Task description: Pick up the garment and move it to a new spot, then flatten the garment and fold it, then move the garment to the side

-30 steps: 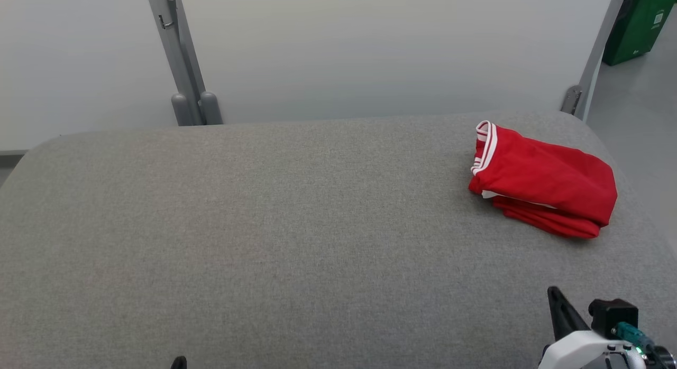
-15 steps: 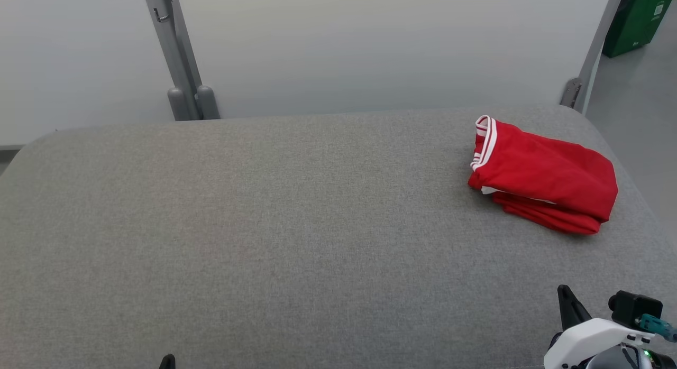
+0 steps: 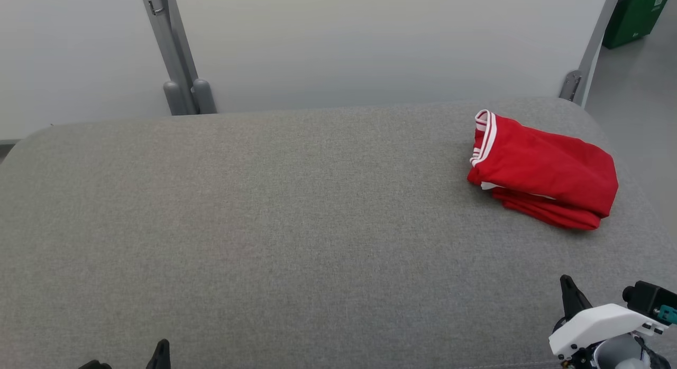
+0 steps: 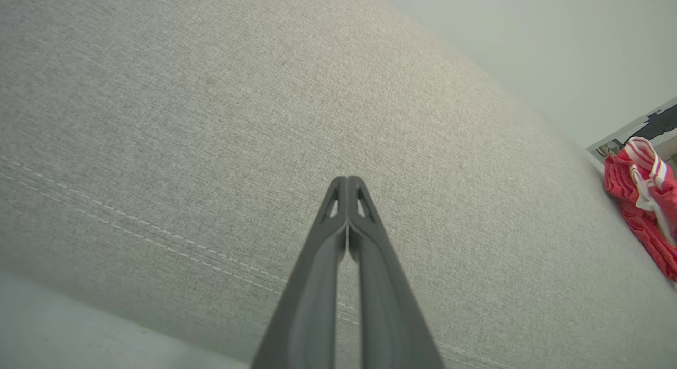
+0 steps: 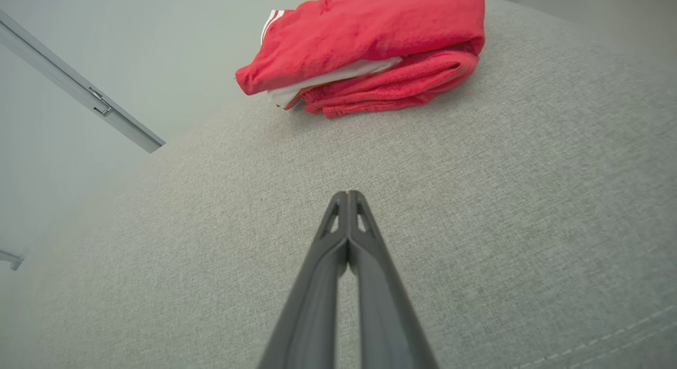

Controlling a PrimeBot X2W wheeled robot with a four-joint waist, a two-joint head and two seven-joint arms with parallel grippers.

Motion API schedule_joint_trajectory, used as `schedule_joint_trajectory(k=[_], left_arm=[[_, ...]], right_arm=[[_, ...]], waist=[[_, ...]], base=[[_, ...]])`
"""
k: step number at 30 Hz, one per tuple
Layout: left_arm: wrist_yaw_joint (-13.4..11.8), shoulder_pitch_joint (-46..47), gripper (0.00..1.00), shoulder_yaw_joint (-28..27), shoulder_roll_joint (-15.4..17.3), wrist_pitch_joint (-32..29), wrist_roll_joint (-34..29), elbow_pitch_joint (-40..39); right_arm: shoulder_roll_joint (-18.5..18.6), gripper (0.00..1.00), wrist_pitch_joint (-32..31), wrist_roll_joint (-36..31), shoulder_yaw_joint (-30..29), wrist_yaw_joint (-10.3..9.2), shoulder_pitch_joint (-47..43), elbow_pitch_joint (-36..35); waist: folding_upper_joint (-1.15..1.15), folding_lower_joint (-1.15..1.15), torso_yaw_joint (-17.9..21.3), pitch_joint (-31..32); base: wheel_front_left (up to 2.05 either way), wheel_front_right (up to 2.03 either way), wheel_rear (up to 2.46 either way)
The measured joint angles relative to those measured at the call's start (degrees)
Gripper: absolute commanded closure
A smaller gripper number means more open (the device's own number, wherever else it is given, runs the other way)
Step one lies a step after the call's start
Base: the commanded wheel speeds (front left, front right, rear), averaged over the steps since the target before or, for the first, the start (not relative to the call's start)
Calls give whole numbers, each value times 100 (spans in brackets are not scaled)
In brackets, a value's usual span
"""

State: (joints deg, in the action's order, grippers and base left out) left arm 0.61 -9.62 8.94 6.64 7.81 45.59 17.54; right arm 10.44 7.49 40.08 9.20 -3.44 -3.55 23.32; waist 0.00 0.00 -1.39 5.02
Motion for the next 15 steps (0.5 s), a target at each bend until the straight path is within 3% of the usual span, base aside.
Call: schedule_joint_trajectory(k=[15], left_arm=[[136, 258, 100, -299, -76, -287, 865, -4]], right_arm=[[-168, 100, -310, 1032, -366, 201, 159, -120]], waist=[[0, 0, 29, -105]], base=[[0, 0, 0]])
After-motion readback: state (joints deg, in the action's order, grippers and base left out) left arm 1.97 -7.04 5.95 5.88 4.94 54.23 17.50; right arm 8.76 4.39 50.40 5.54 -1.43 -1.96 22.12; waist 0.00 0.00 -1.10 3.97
